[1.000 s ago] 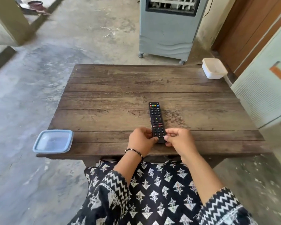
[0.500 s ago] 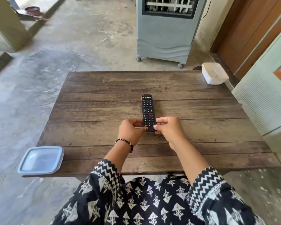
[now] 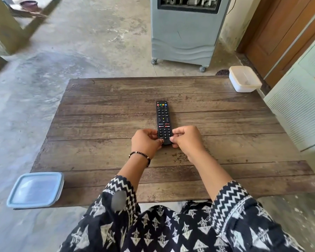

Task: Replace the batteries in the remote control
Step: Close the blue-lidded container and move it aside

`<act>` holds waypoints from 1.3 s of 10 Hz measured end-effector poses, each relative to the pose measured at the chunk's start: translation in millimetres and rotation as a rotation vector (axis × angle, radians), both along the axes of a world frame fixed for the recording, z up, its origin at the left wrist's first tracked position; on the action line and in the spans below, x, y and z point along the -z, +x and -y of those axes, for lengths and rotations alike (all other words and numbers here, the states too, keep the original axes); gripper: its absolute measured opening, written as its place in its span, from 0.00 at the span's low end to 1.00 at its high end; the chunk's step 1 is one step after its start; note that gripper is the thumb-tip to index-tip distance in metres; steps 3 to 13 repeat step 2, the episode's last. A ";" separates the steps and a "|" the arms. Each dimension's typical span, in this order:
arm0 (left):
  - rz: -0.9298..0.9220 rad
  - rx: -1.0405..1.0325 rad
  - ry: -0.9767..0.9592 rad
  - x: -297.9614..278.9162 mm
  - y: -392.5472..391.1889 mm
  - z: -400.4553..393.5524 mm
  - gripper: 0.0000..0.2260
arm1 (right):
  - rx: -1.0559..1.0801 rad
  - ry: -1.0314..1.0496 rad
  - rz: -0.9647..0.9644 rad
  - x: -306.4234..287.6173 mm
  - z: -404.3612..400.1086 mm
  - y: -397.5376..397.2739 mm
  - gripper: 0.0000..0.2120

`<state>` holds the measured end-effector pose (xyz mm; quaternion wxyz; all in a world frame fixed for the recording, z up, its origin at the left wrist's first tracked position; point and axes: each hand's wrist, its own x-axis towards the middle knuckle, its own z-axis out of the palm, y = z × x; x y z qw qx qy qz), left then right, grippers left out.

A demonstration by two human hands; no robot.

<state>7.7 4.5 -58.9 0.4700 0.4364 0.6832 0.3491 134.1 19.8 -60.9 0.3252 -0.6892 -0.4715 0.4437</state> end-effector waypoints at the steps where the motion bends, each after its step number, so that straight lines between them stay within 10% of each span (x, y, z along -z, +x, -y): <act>1: -0.032 0.000 0.005 4.0 -0.3 -1.0 0.07 | -0.008 0.000 0.003 1.4 1.5 0.7 0.12; 13: -0.060 0.002 -0.007 0.2 0.6 2.9 0.09 | 0.005 0.017 0.032 -1.8 6.6 1.6 0.12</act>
